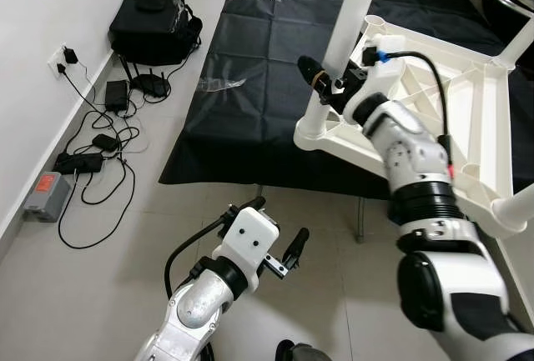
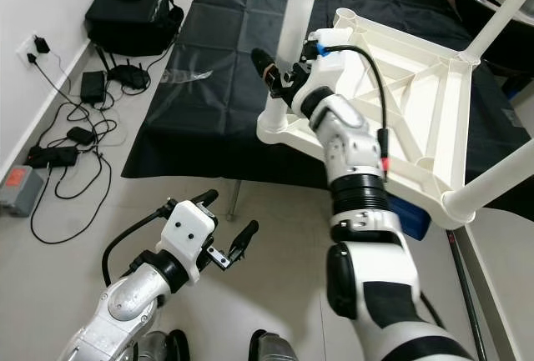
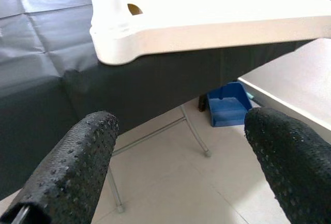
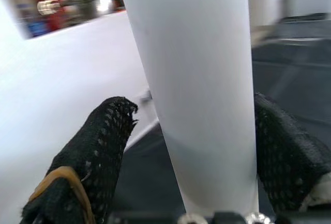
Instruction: Building children table
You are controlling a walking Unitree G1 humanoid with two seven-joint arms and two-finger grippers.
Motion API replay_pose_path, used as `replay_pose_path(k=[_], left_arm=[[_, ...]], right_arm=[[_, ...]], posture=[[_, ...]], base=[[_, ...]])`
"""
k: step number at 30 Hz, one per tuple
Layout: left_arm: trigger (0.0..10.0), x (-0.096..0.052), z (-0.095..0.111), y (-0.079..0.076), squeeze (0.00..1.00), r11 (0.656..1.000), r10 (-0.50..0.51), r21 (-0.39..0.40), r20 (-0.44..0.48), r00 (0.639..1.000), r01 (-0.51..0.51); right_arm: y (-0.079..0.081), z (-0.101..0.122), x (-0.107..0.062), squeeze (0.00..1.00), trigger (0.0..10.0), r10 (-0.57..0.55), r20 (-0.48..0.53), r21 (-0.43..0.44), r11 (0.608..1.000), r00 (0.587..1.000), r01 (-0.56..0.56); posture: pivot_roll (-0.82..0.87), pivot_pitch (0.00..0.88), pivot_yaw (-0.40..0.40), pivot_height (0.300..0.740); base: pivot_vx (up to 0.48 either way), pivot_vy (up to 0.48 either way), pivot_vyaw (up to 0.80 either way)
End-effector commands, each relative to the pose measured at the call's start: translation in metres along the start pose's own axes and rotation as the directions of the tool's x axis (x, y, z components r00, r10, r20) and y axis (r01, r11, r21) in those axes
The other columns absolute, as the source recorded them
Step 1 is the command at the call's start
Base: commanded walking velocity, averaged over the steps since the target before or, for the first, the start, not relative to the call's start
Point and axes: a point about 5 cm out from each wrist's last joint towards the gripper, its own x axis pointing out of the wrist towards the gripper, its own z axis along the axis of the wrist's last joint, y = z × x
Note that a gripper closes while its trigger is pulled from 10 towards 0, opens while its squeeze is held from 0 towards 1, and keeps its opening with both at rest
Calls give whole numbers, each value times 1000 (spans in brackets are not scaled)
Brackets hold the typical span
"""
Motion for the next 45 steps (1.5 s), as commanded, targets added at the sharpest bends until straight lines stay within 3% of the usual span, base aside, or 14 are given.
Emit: replay_pose_path(k=[1,11,12,15,18,25,26,28,30,32,36,38,40,45], left_arm=[[10000,-1,-2,-4,0,1000,-13,-2,-11,1000,13],[10000,-2,-3,-5,0,1000,-13,-1,-12,1000,13],[10000,-2,-3,-4,0,1000,-11,-1,-12,1000,11],[10000,-2,-3,-4,0,1000,-11,-1,-12,1000,11],[10000,-2,-3,-4,0,1000,-10,-1,-12,1000,10],[10000,-2,-3,-4,0,1000,-10,-1,-13,1000,10],[10000,-2,-3,-4,0,1000,-10,-1,-13,1000,10],[10000,-2,-4,-4,0,1000,-10,-1,-13,1000,10],[10000,-2,-4,-4,0,1000,-10,0,-14,1000,10],[10000,-2,-4,-3,0,1000,-11,2,-14,1000,11],[10000,-2,-4,-3,0,1000,-12,2,-14,1000,12],[10000,-2,-4,-3,0,1000,-12,2,-14,1000,12],[10000,-2,-4,-4,0,1000,-13,3,-15,1000,13],[10000,-2,-3,-4,0,1000,-12,2,-15,1000,12]], right_arm=[[18,-3,1,0,10000,195,-16,15,981,981,-194],[26,-10,0,0,10000,282,-48,2,959,958,-282],[25,-13,3,0,0,244,-62,-18,969,968,-246],[23,-13,5,0,0,218,-68,-39,975,974,-221],[12,-9,8,0,0,60,-55,-115,991,997,-66],[6,-3,8,0,0,-33,-7,-119,992,999,32],[-1,-3,8,0,0,-147,3,-117,982,989,146],[-15,-5,4,0,0,-360,14,-111,927,933,359],[-21,-7,2,0,0,-443,16,-108,890,896,442],[-36,-13,-12,0,0,-684,26,-88,725,729,683],[-48,-21,-37,0,0,-905,37,-30,423,424,906],[-48,-21,-37,0,0,-905,37,-30,423,424,906],[-45,-25,-40,0,0,-938,24,0,345,345,939],[-35,-34,-28,0,0,-932,-50,27,359,360,933]], posture=[[120,140,-110,740],[123,144,-109,740],[124,145,-111,740],[124,145,-111,740],[120,144,-111,740],[120,144,-111,740],[118,142,-110,740],[120,143,-110,740],[120,143,-110,740],[119,144,-108,740],[121,145,-108,740],[121,145,-108,740],[123,146,-106,740],[125,148,-109,740]], base=[[0,0,0],[0,0,0],[0,0,0],[0,0,0],[0,0,0],[0,0,0],[0,0,0],[0,0,0],[0,0,0],[0,0,0],[0,0,0],[0,0,0],[0,0,0],[0,0,0]])
